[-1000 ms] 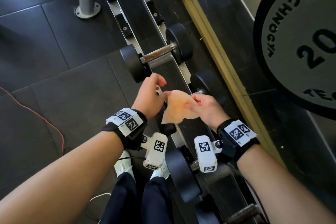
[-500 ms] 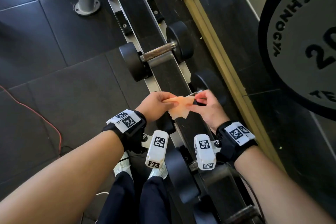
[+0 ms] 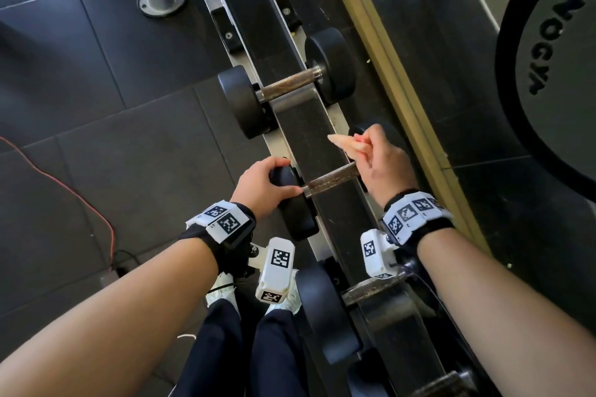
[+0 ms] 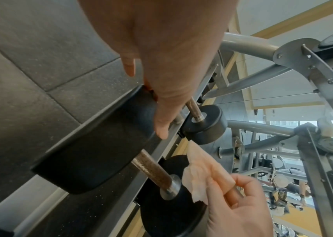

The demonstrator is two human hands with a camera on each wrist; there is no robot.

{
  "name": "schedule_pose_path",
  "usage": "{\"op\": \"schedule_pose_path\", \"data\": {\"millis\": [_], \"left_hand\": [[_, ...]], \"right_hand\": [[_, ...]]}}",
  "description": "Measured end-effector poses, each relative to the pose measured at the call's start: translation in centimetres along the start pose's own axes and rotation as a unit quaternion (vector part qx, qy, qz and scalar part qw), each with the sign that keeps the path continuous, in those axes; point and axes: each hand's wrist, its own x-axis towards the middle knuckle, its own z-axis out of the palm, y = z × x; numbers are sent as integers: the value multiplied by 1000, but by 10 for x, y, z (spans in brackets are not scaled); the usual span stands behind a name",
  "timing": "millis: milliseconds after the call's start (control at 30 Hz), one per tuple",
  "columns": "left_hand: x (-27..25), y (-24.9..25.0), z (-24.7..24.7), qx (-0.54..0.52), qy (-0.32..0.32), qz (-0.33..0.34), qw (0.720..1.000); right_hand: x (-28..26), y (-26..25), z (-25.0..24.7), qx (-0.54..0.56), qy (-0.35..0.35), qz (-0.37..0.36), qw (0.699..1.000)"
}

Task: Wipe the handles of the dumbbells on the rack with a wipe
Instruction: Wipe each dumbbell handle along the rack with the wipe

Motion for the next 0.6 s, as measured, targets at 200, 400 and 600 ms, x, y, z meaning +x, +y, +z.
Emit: {"op": "schedule_pose_path", "data": {"millis": [200, 400, 600], "left_hand": [[1, -11, 4, 23, 24, 6, 999], [3, -17, 2, 19, 25, 34, 999], [6, -16, -2, 47, 13, 25, 998]], "right_hand": [[-1, 9, 28, -109, -75, -52, 990], [-9, 24, 54, -122, -214, -63, 967], [-21, 22, 74, -198, -178, -39, 963]]}}
